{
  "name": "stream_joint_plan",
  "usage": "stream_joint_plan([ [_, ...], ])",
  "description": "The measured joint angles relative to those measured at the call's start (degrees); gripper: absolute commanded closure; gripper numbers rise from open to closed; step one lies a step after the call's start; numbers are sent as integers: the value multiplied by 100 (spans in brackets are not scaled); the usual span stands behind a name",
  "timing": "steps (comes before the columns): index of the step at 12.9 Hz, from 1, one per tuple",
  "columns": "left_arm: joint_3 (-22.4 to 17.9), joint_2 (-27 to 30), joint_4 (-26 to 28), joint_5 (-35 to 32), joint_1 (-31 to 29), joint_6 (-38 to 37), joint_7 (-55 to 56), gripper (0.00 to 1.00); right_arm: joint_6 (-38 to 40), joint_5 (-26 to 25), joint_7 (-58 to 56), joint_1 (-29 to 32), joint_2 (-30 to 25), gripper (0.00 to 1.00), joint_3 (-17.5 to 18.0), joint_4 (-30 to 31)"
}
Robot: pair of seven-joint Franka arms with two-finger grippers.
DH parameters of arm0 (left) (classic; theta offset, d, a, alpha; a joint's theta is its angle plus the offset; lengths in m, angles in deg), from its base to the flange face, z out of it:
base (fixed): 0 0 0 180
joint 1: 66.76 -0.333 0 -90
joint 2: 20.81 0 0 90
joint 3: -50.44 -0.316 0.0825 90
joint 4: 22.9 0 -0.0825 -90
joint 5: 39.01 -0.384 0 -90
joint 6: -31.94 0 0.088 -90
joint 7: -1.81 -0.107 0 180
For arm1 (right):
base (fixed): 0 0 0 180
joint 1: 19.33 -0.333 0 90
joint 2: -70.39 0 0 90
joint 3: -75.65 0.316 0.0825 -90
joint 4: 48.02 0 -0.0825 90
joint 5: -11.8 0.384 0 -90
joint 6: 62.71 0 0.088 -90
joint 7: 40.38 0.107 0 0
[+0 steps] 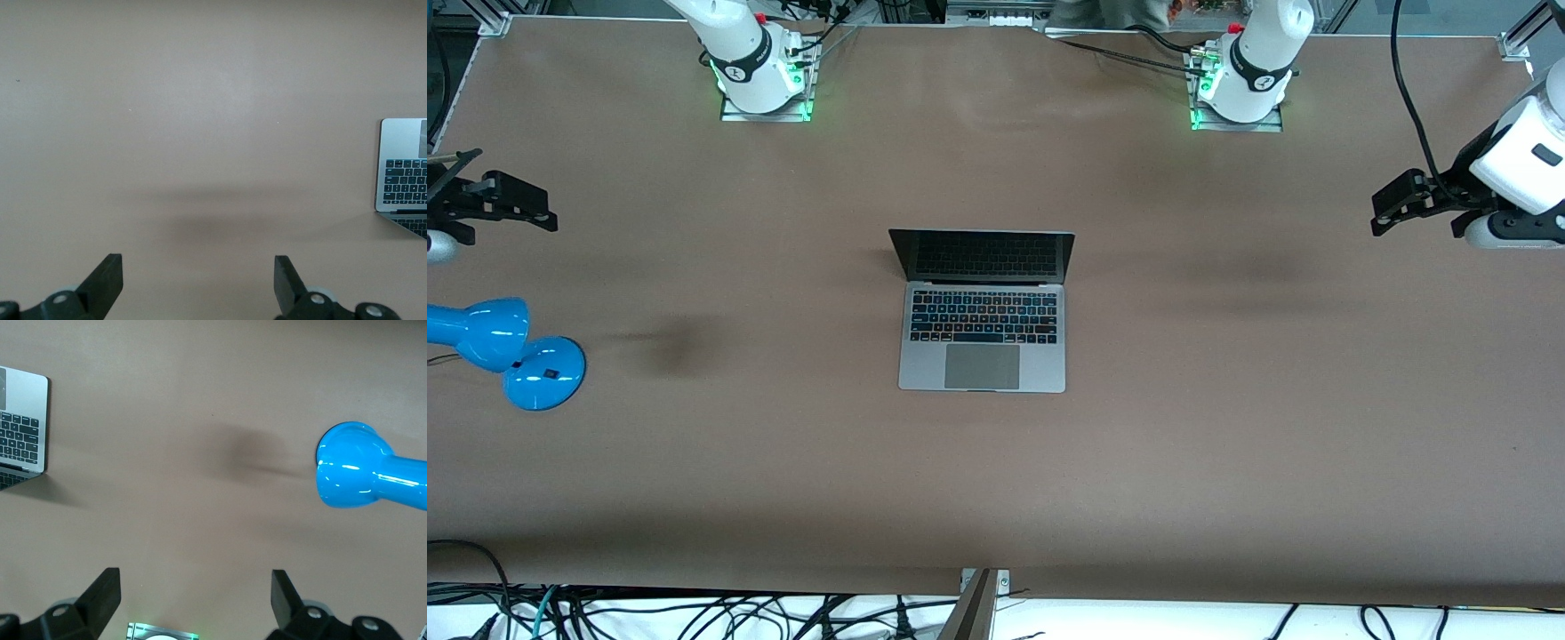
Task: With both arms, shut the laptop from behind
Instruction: 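Raise the left gripper from its rest pose toward the laptop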
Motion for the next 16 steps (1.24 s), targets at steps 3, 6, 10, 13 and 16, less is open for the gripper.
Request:
stream_joint_plan([
  [3,-1,-13,0,0,0,6,0,0,-1,0,1,2,0,0,-4,0],
  [6,-10,-14,0,0,-7,6,0,0,-2,0,1,5,0,0,-7,0],
  [10,-12,-24,5,4,-18,6,0,0,-2,0,1,5,0,0,-7,0],
  [13,-9,-28,58,157,-18,6,0,0,-2,0,0,6,0,0,-18,0],
  [16,111,12,383,247,-13,240,0,0,-2,0,-1,7,0,0,-26,0],
])
